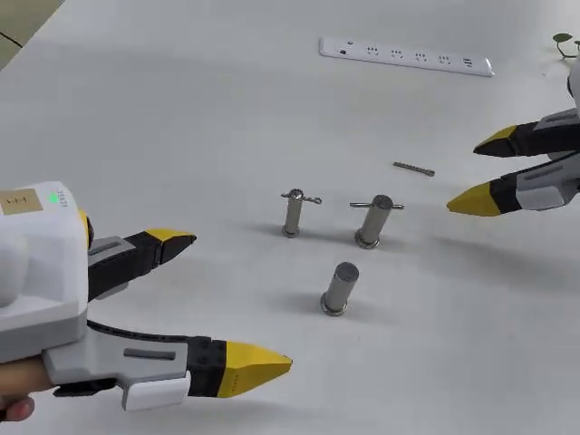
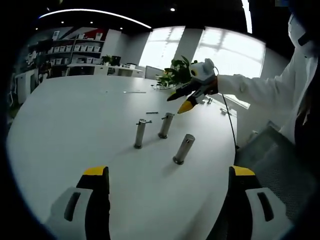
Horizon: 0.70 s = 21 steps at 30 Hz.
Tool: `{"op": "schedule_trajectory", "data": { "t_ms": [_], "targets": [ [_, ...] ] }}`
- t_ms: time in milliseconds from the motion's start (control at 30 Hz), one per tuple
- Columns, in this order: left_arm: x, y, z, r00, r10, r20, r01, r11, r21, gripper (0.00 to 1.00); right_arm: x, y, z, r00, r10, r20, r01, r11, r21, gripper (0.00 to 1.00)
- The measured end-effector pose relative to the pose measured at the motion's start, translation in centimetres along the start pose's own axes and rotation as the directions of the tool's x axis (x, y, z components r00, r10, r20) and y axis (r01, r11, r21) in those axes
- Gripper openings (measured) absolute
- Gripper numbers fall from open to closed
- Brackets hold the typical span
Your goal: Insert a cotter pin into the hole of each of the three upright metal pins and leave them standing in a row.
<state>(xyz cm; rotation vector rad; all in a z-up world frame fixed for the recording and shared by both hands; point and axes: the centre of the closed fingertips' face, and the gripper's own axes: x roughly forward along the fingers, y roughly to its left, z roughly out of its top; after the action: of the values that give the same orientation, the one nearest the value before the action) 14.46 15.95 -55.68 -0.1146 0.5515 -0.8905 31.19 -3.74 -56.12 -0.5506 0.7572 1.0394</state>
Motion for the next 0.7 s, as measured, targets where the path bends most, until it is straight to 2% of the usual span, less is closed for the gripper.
{"op": "schedule_trajectory", "data": {
  "t_ms": [167, 233, 333, 433, 600, 700],
  "targets": [
    [-0.3, 0.0, -0.2, 1.0000, 0.006, -0.004, -0.006, 1.000, -0.006, 0.98, 1.6, 0.2, 0.0, 0.9981, 0.040, -0.047, -0.041, 0.999, -0.034, 0.52],
    [-0.4, 0.0, -0.3, 0.9999, 0.010, -0.004, -0.010, 1.000, -0.010, 0.98, 2.1, 0.2, 0.0, 0.9972, 0.041, -0.063, -0.044, 0.998, -0.047, 0.50],
    [-0.6, -0.2, -0.3, 0.9999, 0.011, -0.003, -0.011, 1.000, -0.013, 0.98, 2.7, -0.1, 0.0, 0.9966, 0.037, -0.074, -0.041, 0.998, -0.056, 0.44],
    [-0.7, -0.3, -0.6, 0.9999, 0.010, -0.008, -0.010, 1.000, -0.024, 0.97, 3.4, 0.0, 0.2, 0.9956, 0.062, -0.070, -0.065, 0.997, -0.043, 0.37],
    [-1.0, -0.2, -0.7, 0.9999, 0.017, -0.004, -0.017, 0.999, -0.035, 0.96, 4.1, -0.5, 0.1, 0.9946, 0.057, -0.087, -0.061, 0.997, -0.051, 0.31],
    [-1.1, -0.2, -0.8, 0.9998, 0.018, -0.007, -0.018, 0.999, -0.036, 0.96, 4.3, -0.8, 0.0, 0.9938, 0.048, -0.100, -0.055, 0.996, -0.067, 0.24]
  ]
}}
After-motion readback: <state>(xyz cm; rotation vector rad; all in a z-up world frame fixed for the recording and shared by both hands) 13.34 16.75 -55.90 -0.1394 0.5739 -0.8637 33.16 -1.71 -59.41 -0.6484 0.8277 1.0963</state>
